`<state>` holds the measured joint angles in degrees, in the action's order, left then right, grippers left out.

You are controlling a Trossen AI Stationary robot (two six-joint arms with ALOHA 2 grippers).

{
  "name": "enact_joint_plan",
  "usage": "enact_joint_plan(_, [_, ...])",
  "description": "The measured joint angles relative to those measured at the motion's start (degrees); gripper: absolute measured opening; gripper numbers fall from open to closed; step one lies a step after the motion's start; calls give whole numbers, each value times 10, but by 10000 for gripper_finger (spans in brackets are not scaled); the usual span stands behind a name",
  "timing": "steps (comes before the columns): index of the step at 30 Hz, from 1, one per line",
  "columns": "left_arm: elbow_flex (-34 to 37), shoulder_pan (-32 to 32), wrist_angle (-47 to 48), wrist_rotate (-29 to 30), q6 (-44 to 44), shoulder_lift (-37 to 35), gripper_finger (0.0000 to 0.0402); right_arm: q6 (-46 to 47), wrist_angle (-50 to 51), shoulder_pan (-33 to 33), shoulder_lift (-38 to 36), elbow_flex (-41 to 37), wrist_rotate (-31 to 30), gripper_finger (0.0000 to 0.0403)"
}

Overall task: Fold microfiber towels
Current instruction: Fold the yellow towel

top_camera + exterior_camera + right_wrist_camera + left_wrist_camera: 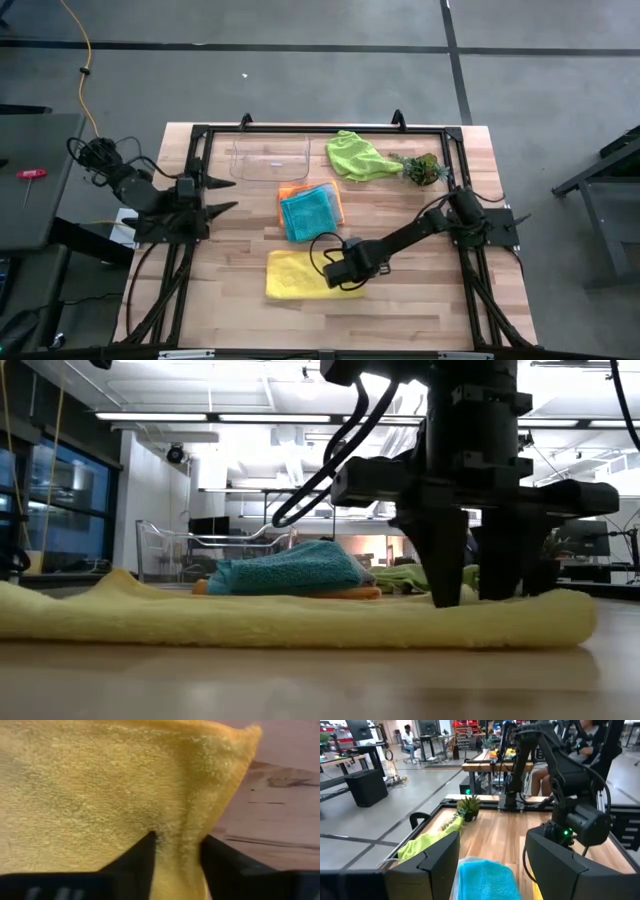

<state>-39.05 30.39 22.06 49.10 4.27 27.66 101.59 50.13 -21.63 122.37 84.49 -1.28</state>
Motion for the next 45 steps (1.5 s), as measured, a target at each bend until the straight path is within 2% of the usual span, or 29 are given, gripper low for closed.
enact_joint_plan(4, [0, 0, 0, 8, 0, -15, 216, -8, 24, -1, 0, 0, -15, 42])
enact_joint_plan(6, [0, 0, 0, 15, 0, -20, 216, -16, 34, -4, -2, 0, -19, 12])
enact_joint_plan(10, [0, 0, 0, 15, 9, -26, 216, -19, 44, -18, -17, -24, -32, 9])
enact_joint_plan(14, [0, 0, 0, 15, 16, -26, 216, 36, 51, -46, -63, -87, -38, 5])
enact_joint_plan(23, [0, 0, -1, 32, 50, -26, 216, 194, 64, -145, -256, -280, -1, 1])
enact_joint_plan(26, [0, 0, -1, 42, 71, -26, 216, 212, 76, -168, -318, -323, 3, 1])
enact_joint_plan(29, [0, 0, -1, 45, 89, -26, 216, 214, 106, -178, -367, -337, 6, 1])
enact_joint_plan(35, [0, 0, -6, 64, 91, -26, 216, 184, 97, -165, -439, -327, -66, 0])
enact_joint_plan(39, [0, 0, -10, 73, 91, -26, 216, 159, 58, -150, -438, -315, -93, 0])
enact_joint_plan(45, [0, 0, -10, 73, 91, -25, 216, 138, -61, -124, -391, -314, -135, 0])
